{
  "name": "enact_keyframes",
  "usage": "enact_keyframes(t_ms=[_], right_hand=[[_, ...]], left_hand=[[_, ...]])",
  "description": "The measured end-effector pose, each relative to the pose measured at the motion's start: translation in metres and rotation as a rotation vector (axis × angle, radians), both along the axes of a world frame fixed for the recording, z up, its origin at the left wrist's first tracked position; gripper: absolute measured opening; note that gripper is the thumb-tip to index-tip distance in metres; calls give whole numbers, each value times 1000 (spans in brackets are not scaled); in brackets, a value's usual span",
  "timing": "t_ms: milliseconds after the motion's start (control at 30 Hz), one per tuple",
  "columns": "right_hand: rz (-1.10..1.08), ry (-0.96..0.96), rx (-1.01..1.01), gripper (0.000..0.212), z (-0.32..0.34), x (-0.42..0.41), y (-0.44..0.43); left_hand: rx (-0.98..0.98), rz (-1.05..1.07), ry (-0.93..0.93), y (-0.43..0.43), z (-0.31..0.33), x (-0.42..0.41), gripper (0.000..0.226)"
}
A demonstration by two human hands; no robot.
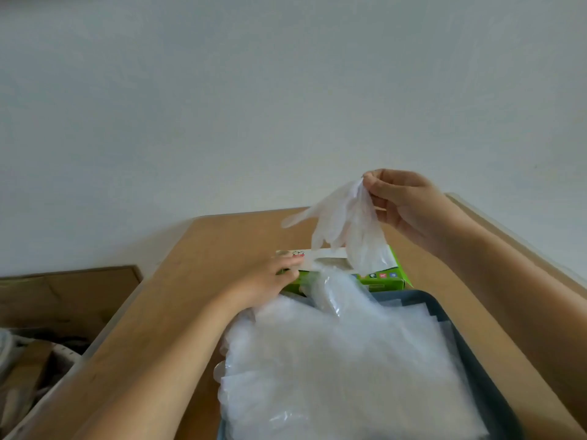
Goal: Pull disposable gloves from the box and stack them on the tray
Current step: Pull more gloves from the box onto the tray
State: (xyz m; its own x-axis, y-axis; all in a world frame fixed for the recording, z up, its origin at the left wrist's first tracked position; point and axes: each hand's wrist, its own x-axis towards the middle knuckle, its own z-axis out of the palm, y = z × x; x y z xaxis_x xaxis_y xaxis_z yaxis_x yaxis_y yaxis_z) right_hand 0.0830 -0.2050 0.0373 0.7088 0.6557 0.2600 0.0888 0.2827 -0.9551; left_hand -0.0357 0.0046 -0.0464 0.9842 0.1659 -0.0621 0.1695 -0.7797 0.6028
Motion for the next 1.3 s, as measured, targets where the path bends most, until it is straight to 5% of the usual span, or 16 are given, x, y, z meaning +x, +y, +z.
enact_keyframes(t_ms=[67,200,367,467,700,867,1133,1200,1300], right_hand=[[-2,-66,-101,19,12,-20,-11],[-21,-136,-253,19,15,-51,-22],[7,-124,-365,18,3,-71,-33],[9,-81,-393,17,-1,-82,-48],[202,-600,-610,78,-8,-94,-96],[181,-791,-720,75,-15,-102,-104],[-55,-729,-491,24,-11,-105,-93],[-135,-661,-419,16,-12,-108,-88],[-220,-578,-438,15,-13,-108,-84]], left_hand=[[-127,97,-121,-10,26,-7,40],[-282,62,-270,-22,63,-26,86],[-483,-159,-77,-67,78,-46,37],[-489,-109,-125,-94,82,-60,5],[-817,71,-55,-98,69,-77,49],[-949,117,-37,-93,70,-89,29],[-966,83,20,-86,76,-95,18],[-833,85,89,-79,78,-97,17],[-386,221,131,-59,76,-97,24]])
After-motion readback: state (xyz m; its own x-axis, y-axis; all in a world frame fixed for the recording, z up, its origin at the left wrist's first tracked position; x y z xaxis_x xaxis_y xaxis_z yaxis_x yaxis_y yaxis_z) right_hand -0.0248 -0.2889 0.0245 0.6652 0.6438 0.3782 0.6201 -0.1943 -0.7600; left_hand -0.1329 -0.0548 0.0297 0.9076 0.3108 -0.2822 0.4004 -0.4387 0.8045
